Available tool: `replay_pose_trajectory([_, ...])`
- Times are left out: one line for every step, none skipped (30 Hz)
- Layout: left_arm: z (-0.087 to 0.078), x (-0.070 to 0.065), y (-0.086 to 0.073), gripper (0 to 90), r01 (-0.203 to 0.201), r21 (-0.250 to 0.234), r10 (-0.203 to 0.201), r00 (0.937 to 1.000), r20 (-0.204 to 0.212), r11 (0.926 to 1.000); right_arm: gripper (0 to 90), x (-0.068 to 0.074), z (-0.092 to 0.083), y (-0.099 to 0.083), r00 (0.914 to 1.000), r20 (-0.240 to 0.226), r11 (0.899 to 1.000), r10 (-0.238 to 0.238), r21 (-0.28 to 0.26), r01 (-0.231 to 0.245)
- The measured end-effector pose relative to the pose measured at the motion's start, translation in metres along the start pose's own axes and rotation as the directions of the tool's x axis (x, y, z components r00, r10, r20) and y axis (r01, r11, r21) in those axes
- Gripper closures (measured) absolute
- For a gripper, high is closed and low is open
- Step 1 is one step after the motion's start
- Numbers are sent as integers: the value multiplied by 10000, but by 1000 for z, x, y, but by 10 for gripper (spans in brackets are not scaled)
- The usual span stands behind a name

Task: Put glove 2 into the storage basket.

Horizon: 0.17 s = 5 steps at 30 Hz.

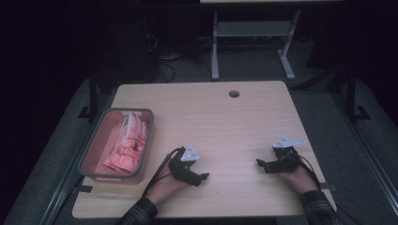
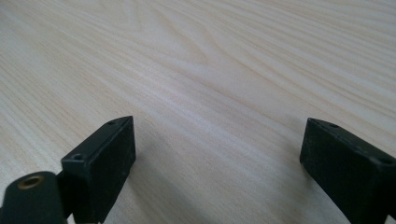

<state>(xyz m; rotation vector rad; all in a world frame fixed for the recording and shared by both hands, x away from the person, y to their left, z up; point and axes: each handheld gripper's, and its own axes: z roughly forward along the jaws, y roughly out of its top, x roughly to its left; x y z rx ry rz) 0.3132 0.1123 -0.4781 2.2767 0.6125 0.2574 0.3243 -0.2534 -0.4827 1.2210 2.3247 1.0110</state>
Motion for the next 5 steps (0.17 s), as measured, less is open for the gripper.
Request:
replay_pose_trajectory([0,0,0,122,-3,-3,3,10000,1,10000,102,0,0,0,10000,1,10000,0,-4,0])
replay_pose_trajectory([0,0,0,122,-3,-2,3,10000,0,10000,102,0,0,0,10000,-1,10000,-1,1,1])
replay_pose_trajectory([0,0,0,122,-2,0,2,10000,0,10000,102,0,0,0,10000,1,10000,1,-5,-1])
replay_pose_trajectory([0,0,0,122,0,-2,0,10000,-1,10000,102,0,0,0,10000,0,10000,3,1,-3])
replay_pose_trajectory([0,0,0,122,2,-1,-2,10000,-3,10000,102,0,0,0,10000,2,10000,3,-3,-3])
